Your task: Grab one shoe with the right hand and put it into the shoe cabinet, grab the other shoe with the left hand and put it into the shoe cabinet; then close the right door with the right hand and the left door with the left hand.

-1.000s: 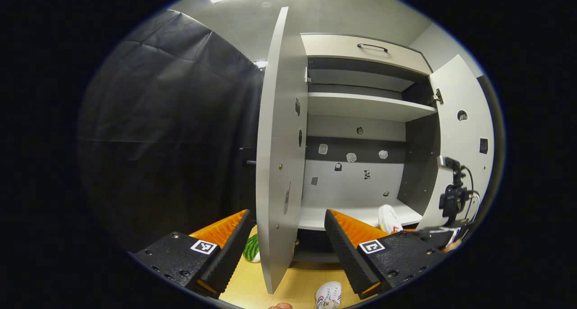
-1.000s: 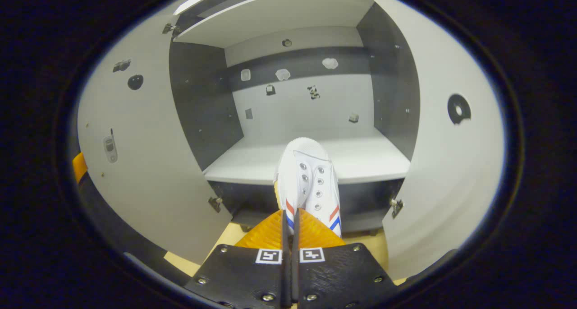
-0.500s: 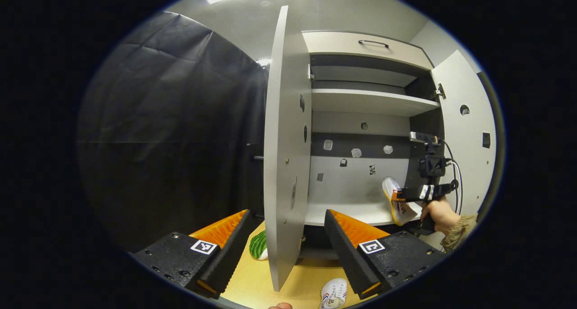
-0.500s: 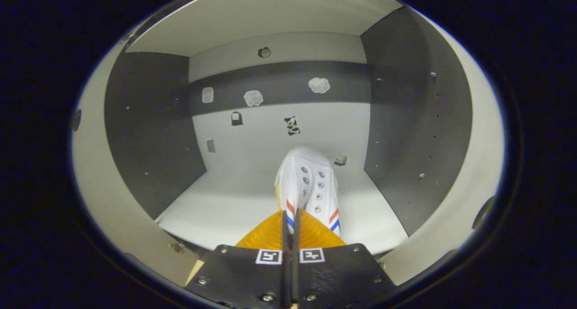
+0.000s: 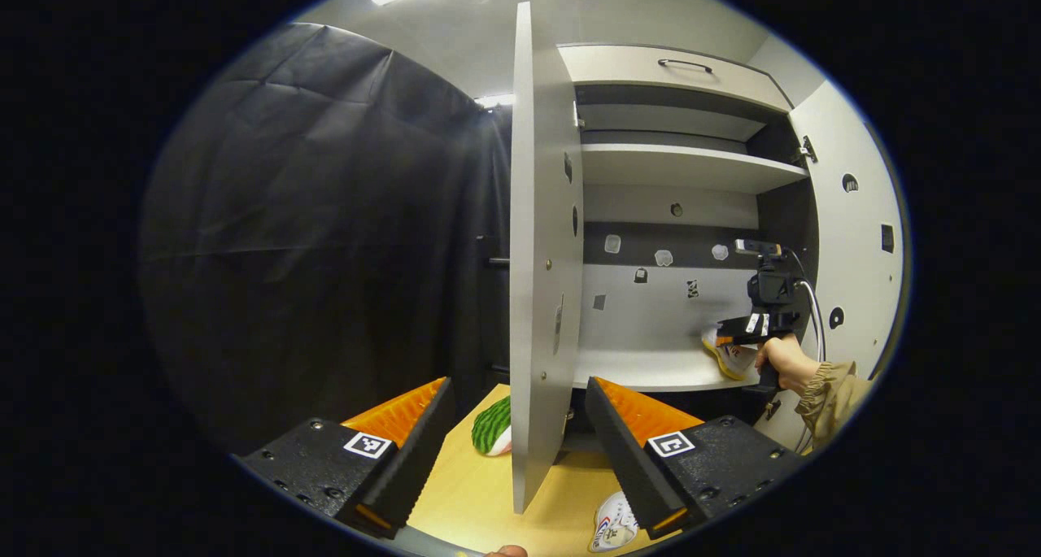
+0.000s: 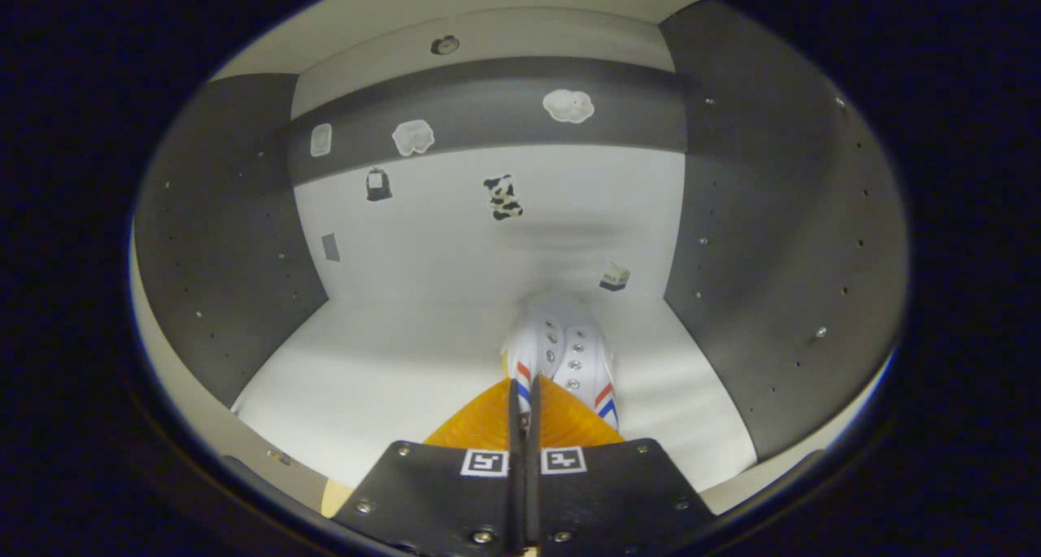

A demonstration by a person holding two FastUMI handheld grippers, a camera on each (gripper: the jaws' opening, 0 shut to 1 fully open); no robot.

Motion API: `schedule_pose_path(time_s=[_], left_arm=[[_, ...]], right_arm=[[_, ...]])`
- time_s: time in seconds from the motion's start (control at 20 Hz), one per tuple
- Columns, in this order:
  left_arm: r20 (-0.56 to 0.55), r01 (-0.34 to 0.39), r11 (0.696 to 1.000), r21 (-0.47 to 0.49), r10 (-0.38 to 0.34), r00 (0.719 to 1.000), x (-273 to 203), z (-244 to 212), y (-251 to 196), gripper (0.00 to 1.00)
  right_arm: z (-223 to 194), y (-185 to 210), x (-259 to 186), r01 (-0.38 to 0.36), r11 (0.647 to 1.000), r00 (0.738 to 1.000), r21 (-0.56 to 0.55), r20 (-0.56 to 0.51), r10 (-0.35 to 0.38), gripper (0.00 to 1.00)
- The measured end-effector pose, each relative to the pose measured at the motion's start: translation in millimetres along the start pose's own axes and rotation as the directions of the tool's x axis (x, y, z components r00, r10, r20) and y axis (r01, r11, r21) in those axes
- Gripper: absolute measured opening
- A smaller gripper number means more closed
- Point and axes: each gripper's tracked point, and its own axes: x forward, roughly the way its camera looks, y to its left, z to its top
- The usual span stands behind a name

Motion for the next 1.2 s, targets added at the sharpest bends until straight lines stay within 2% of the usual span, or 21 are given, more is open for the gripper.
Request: schedule_pose_path(time_s=[0.1, 0.15, 0.25, 0.4, 0.6, 0.75, 0.8, 0.95, 1.1, 1.15, 1.2], left_arm=[[-0.007, -0.004, 1.0, -0.007, 0.004, 1.0, -2, -2, 1, 0.99], [-0.009, -0.006, 1.0, -0.01, 0.006, 1.0, -2, -3, 2, 0.97], [-0.013, -0.005, 1.0, -0.017, 0.005, 1.0, -4, -5, 1, 0.97], [-0.019, 0.011, 1.0, -0.022, -0.011, 1.0, -7, -9, -4, 0.97], [-0.049, 0.056, 0.998, -0.043, -0.058, 0.997, -10, -22, -19, 0.98], [-0.087, 0.1, 0.993, -0.062, -0.105, 0.991, -15, -36, -33, 0.98], [-0.102, 0.115, 0.991, -0.069, -0.122, 0.987, -17, -41, -37, 0.99], [-0.143, 0.16, 0.984, -0.081, -0.171, 0.975, -23, -57, -52, 0.99], [-0.184, 0.216, 0.972, -0.093, -0.23, 0.956, -28, -73, -69, 0.99], [-0.199, 0.235, 0.967, -0.098, -0.25, 0.947, -29, -79, -75, 0.99], [-0.218, 0.254, 0.962, -0.1, -0.27, 0.938, -29, -86, -81, 0.99]], right_arm=[[-5, 4, -3, -0.003, 1.0, 1.0, 0.0, -0.018, 0.003, 0.0], [-6, 6, 1, 0.001, 1.0, 1.0, -0.015, -0.011, -0.001, 0.06], [-9, 7, 1, 0.003, 0.999, 1.0, -0.043, -0.005, -0.003, 0.08], [-6, 7, -3, 0.005, 0.999, 1.0, -0.048, 0.012, -0.005, 0.17], [13, 9, -32, -0.012, 1.0, 0.997, -0.023, 0.073, 0.014, 0.86], [16, 14, -58, -0.043, 0.998, 0.994, -0.053, 0.1, 0.048, 0.87], [18, 14, -68, -0.048, 0.997, 0.992, -0.063, 0.115, 0.055, 0.91], [19, 13, -96, -0.062, 0.993, 0.988, -0.099, 0.136, 0.075, 0.9], [17, 15, -125, -0.087, 0.989, 0.984, -0.116, 0.142, 0.103, 0.91], [19, 15, -137, -0.094, 0.989, 0.982, -0.114, 0.154, 0.111, 0.87], [20, 16, -149, -0.106, 0.988, 0.978, -0.111, 0.168, 0.124, 0.91]])
